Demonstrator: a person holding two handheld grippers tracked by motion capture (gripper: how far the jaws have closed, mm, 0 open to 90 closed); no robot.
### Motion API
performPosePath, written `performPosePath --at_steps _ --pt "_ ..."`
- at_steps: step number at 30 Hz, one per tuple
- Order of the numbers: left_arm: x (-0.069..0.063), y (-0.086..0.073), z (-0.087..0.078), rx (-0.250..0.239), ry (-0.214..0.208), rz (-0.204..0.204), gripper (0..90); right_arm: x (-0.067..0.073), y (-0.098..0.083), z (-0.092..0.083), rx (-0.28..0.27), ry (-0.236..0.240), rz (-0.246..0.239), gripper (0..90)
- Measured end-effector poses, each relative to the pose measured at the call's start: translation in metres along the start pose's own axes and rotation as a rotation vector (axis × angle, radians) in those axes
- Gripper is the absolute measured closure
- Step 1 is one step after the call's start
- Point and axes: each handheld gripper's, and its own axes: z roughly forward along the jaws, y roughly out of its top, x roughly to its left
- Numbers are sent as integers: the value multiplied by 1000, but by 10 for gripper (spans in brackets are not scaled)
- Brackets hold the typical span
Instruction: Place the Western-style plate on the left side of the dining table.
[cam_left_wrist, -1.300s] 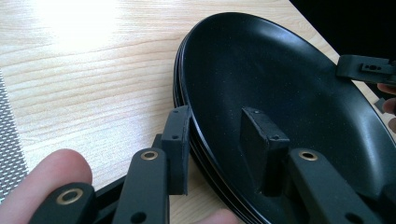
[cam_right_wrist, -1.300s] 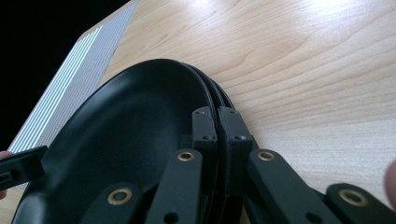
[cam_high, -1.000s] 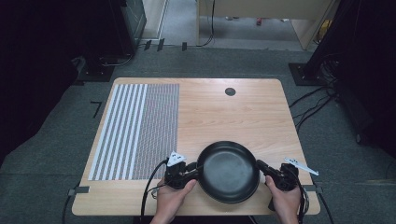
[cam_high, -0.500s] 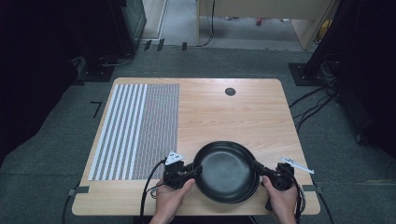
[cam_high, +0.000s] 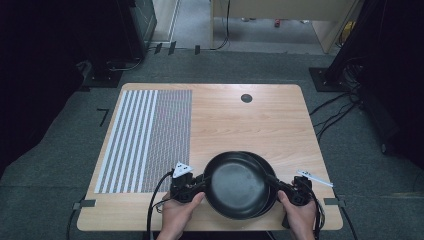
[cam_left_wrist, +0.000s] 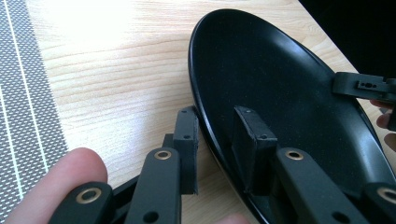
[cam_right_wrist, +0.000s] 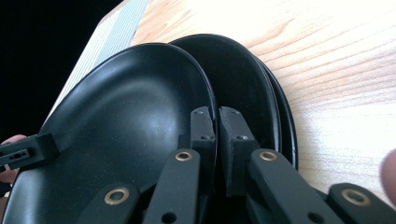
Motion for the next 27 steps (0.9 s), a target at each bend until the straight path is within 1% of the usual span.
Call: performPosePath --at_steps 4,11,13,15,21,22,24,25,26,27 --pt "2 -1 0 -1 -11 0 719 0 0 0 0 2 -1 856" --pt "1 0 -2 -2 -11 -5 727 0 0 0 4 6 3 856" --pt "0 0 -3 -3 -7 -3 729 0 0 0 5 7 2 856" --pt "1 1 -6 -4 -11 -4 729 0 0 1 4 10 -1 855" --pt "3 5 -14 -16 -18 -4 731 4 -3 3 24 16 -10 850" --pt "5 5 -17 -15 -12 -3 730 7 -4 4 31 16 -21 847" --pt "6 5 -17 -13 -6 -7 728 9 -5 5 38 23 -27 846" --pt "11 4 -18 -5 6 -15 727 9 -6 6 39 25 -36 845" --pt "13 3 -19 -12 -8 -25 727 11 -6 6 44 28 -36 847" --pt "14 3 -20 -12 -7 -26 727 12 -7 6 41 27 -48 847"
